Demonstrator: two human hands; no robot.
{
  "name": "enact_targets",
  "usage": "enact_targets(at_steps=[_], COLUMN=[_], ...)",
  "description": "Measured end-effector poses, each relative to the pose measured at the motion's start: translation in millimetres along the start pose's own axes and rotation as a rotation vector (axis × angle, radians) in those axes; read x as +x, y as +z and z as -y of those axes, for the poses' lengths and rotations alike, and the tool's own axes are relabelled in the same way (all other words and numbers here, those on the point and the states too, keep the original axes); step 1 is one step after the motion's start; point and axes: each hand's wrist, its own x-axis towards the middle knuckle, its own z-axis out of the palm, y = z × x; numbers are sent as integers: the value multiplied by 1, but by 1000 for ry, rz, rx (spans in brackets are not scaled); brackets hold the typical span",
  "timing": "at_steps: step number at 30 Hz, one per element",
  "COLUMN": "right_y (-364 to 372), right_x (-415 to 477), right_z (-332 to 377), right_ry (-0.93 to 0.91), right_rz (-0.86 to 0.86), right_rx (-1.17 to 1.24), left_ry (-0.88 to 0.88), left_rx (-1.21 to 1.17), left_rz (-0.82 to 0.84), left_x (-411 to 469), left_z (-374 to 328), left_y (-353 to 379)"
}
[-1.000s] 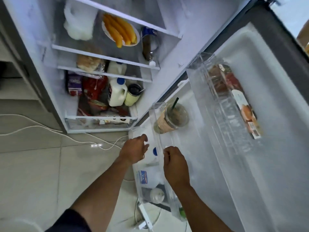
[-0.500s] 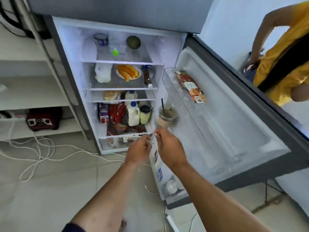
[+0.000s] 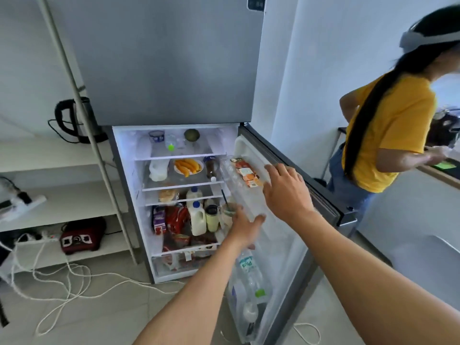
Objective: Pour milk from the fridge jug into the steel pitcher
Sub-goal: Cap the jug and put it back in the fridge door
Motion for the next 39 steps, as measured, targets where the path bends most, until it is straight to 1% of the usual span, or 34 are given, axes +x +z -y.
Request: enact_targets(at_steps=[2, 4, 5, 9, 13, 17, 20, 23, 26, 28, 29, 31, 33, 37, 39], right_y=[-9, -13, -12, -12, -17, -26, -29, -28, -18, -8, -3, 8, 18, 32, 39], right_x=[-10, -19, -24, -34, -27, -13, -9, -6, -1, 3, 5, 13, 25, 53, 68], right_z=[-20, -32, -35, -33, -21, -16, -13, 2, 19, 33, 42, 65, 91, 137, 160], right_ry=[90, 94, 76, 46, 80, 78, -14, -110, -138, -143, -144, -151, -175, -251, -284], right_rz=[102, 149, 154, 133, 101, 132, 149, 205, 246, 269, 274, 255, 236, 249, 266], right_rx=[-107, -172, -185, -185, -24, 129, 246, 371, 432, 473, 492, 508, 499, 449, 442], left_ry=[-29, -17, -17, -15, 36, 98, 99, 48, 7, 9, 16, 16, 9, 27, 40], left_rx=[164, 343, 375, 403, 359, 295, 249, 238, 254, 294, 351, 446, 483, 570, 559], left_rz=[7, -7, -20, -35, -48, -15, 4, -6, -72, -157, -204, -296, -363, -374, -363], left_x=[-11, -16, -18, -18, -19, -17, -24, -28, -24, -22, -22, -20, -17, -6, 1], left_z=[1, 5, 6, 8, 14, 19, 23, 25, 26, 28, 27, 29, 28, 10, -6], left_y=[21, 33, 36, 32, 12, -20, -52, -92, -130, -154, -166, -192, -217, -263, -289])
